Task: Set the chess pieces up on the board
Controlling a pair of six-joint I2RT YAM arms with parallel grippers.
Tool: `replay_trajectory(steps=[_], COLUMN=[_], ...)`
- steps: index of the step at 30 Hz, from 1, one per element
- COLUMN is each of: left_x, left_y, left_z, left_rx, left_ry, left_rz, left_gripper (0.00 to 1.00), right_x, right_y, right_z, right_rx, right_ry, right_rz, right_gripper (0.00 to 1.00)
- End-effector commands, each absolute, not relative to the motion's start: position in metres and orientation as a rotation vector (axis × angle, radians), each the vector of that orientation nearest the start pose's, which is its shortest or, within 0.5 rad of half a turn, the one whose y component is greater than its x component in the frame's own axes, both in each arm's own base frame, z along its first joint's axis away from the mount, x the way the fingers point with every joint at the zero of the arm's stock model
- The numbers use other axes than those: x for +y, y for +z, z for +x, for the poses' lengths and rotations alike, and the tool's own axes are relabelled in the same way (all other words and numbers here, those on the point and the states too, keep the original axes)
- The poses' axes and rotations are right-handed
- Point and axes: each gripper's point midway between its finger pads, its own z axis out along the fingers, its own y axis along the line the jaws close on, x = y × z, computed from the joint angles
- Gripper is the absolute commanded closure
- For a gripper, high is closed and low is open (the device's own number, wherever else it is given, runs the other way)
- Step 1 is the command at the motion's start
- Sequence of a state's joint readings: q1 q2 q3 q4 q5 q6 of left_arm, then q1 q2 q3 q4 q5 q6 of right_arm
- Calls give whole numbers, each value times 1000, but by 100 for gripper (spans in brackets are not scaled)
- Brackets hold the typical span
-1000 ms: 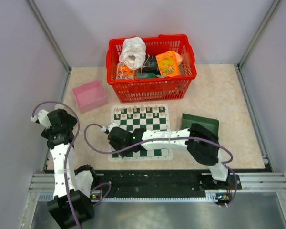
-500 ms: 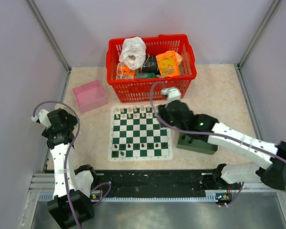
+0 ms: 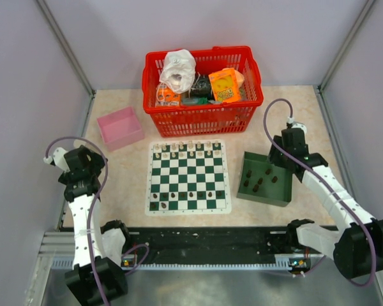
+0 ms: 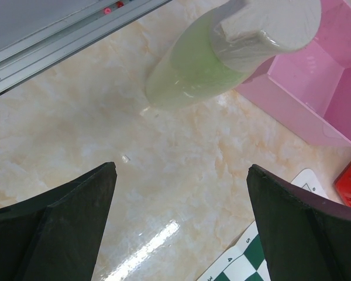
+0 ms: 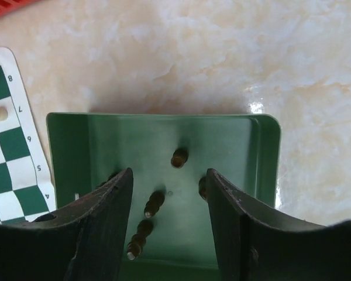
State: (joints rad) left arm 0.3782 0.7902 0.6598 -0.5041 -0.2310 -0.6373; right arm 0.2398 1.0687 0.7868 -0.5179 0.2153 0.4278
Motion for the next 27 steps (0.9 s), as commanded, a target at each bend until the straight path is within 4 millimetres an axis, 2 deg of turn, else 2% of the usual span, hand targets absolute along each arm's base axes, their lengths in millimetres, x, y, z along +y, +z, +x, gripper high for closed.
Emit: replay_trajectory(steps=[1,6,9,13,17,23,25,27], left_x=[116,116,115,115,117,118,118,117], left_y=[162,161,160,162,163,162,163,162], left_z=[252,256,258,259,258,259,259,259], left_rx=[1794,1796,1798,1795,1798,1800,1798,1800], left_ry=[79,67,53,54,75,77,75,71], left_rz=[-1163,-1164,-1163,-1152,-1149,-1153,-1149,-1150], left_gripper=[1,1,1,1,1,1,1,1], right_x=[66,98,110,127,121,91,85,83], right_y=[125,129,128,117,119,132,133,125], right_z=[292,300,304,301,298,281,273,265], right_rx=[2348,2364,2385,2441,2427,2376,2375,2397], right_ry=[191,373,342,328,258,93,85,79], right_rz=[274,149,71,2,23,112,138,154], right_gripper=[47,48,47,47,48,51,51,51])
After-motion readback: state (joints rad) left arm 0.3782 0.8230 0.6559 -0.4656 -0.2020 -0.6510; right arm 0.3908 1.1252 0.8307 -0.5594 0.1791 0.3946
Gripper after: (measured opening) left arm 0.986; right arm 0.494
